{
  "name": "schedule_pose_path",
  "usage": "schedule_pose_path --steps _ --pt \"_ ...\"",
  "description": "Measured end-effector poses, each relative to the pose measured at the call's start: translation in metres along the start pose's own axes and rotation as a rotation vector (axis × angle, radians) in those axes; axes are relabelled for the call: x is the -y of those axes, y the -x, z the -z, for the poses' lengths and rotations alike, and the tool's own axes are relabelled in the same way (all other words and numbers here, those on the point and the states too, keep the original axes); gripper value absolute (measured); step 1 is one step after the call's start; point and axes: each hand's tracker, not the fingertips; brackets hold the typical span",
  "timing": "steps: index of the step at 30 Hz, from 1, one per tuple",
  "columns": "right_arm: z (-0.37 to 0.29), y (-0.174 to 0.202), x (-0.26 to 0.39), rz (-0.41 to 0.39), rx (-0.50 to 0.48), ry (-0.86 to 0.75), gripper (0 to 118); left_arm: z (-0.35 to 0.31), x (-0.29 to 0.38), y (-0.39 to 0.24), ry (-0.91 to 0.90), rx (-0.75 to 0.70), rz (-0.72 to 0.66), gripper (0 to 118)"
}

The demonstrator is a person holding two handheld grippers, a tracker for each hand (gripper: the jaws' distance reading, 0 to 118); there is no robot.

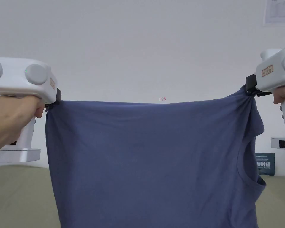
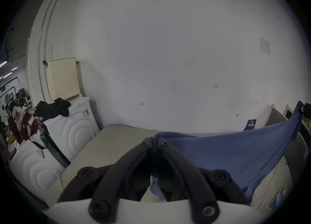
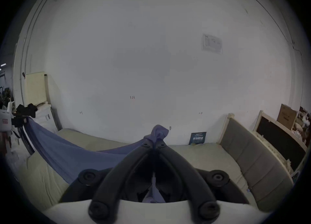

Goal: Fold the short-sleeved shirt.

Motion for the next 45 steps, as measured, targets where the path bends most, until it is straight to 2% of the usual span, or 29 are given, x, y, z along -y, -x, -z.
schedule_pose_path --steps 3,5,10,12,16,17,18,19,20,21,25,28,31,35,37,40,45 --pt "0.021 0.000 0.028 0.004 0.003 0.037 2 0.026 0.027 -0.006 0.030 0.012 -0.014 5" --pt "0.035 -0.001 0.053 -0.044 0.019 0.083 2 0.044 0.052 -0.011 0.090 0.023 0.015 5" --pt "0.039 -0.011 0.132 0.010 -0.005 0.177 2 0.061 0.127 -0.015 0.191 0.087 0.008 5" --pt "0.023 -0.013 0.164 0.006 0.000 0.228 2 0.054 0.157 -0.011 0.200 0.092 0.010 5" --pt "-0.030 -0.023 0.227 0.043 -0.047 0.272 2 0.020 0.220 0.005 0.260 0.134 0.020 5" --pt "-0.046 -0.024 0.244 0.058 -0.032 0.298 2 0.009 0.236 0.010 0.295 0.144 0.037 5" --pt "-0.063 -0.026 0.262 0.084 -0.052 0.310 2 -0.005 0.253 0.014 0.298 0.154 0.048 5" --pt "-0.083 -0.027 0.281 0.086 -0.048 0.335 2 -0.019 0.272 0.019 0.321 0.151 0.071 5" --pt "-0.100 -0.028 0.298 0.086 -0.086 0.348 2 -0.032 0.289 0.023 0.329 0.154 0.075 5" --pt "-0.117 -0.027 0.316 0.081 -0.067 0.365 2 -0.048 0.308 0.027 0.347 0.157 0.096 5" --pt "-0.189 -0.031 0.382 0.140 -0.101 0.402 2 -0.109 0.377 0.045 0.382 0.170 0.104 5" --pt "-0.234 -0.037 0.425 0.125 -0.111 0.453 2 -0.135 0.421 0.065 0.432 0.189 0.091 5" --pt "-0.276 -0.044 0.464 0.196 -0.137 0.489 2 -0.170 0.458 0.075 0.458 0.196 0.081 5" --pt "-0.317 -0.047 0.496 0.158 -0.131 0.511 2 -0.211 0.489 0.087 0.490 0.208 0.035 5" --pt "-0.332 -0.052 0.505 0.192 -0.131 0.517 2 -0.227 0.498 0.094 0.493 0.214 0.035 5" --pt "-0.351 -0.055 0.518 0.168 -0.133 0.532 2 -0.243 0.511 0.103 0.504 0.225 0.005 5" --pt "-0.369 -0.056 0.530 0.209 -0.140 0.546 2 -0.258 0.521 0.115 0.522 0.225 -0.026 5"
